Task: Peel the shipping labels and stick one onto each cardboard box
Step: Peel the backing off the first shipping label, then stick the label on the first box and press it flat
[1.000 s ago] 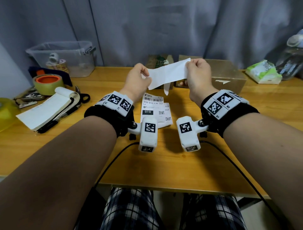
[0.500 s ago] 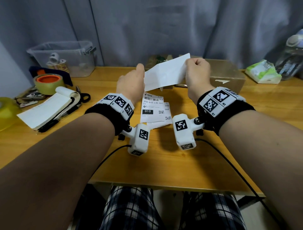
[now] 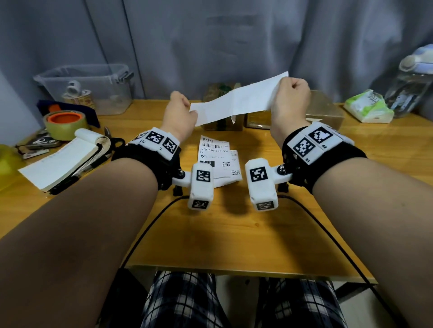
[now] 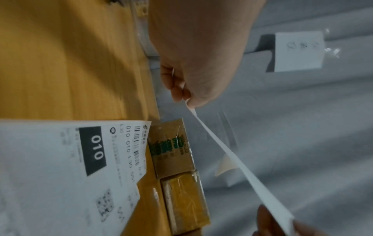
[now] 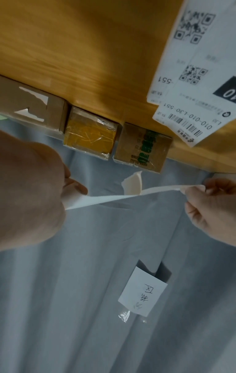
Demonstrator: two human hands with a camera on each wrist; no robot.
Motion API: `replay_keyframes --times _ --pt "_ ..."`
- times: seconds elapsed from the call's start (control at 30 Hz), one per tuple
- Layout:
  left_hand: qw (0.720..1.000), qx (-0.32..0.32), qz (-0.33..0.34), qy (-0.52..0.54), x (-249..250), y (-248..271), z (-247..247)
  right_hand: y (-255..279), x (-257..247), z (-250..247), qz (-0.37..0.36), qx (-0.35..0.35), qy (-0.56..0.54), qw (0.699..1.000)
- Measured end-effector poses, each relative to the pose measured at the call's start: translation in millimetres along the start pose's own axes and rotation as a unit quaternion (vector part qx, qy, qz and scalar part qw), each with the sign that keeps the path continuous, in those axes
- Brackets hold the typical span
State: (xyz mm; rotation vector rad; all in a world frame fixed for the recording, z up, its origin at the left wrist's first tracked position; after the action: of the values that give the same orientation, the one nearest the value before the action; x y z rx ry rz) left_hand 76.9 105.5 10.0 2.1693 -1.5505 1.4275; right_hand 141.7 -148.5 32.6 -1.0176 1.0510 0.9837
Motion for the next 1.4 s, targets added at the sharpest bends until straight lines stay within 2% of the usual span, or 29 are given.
replay_keyframes --times 0.13,0.37,0.67,0.8,0.9,1.03,1.1,1.2,1.3,1.4 --pt "0.999 -0.016 0.026 -0.019 4.9 3.6 8.4 -5.0 -4.7 -9.6 -0.013 0.001 -0.001 1.000" --pt "0.999 -0.018 -0.025 -0.039 -12.4 12.9 5.5 5.4 -8.9 -17.7 -0.024 -0.043 0.033 0.998" --pt "0.997 -0.023 -0.043 -0.057 -18.5 20.4 -10.8 16.4 -7.1 -30.0 -0.021 -0.026 0.033 0.999" --pt "0.998 -0.013 -0.057 -0.031 -21.7 23.1 -14.3 9.4 -6.3 -44.3 0.000 0.012 0.001 1.000" --pt "0.999 -0.043 -0.021 0.026 -9.3 23.3 -3.3 4.6 -10.5 -51.8 -0.005 0.006 0.018 1.000" --pt "0.990 -0.071 0.058 0.107 29.6 23.5 9.8 4.7 -14.1 -45.0 -0.023 -0.039 0.065 0.997" --pt "0.982 -0.109 0.086 0.125 48.1 25.9 17.0 6.0 -14.1 -42.3 -0.022 -0.053 0.078 0.995" --pt "0.964 -0.221 0.077 0.128 62.5 35.0 37.5 9.4 -11.5 -36.5 -0.005 -0.086 0.092 0.992" --pt "0.941 -0.335 0.056 -0.003 56.9 50.3 60.0 12.3 -9.2 -31.6 0.007 -0.117 0.102 0.988" --pt "0.914 -0.395 0.038 -0.088 39.6 59.2 72.3 11.4 -6.5 -28.0 0.019 -0.135 0.108 0.985"
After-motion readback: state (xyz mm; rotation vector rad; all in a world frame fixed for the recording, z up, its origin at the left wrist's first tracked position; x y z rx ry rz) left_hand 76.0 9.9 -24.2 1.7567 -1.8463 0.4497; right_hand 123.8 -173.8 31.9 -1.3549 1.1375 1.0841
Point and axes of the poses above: each hand's wrist, its own y-axis away from the middle knuckle, its own z-axis out of the palm, x = y × z, the point moved 9 cm from there along -y, towards the middle knuckle, and after that the axes turned 3 degrees about z, right-handed, at the moved point
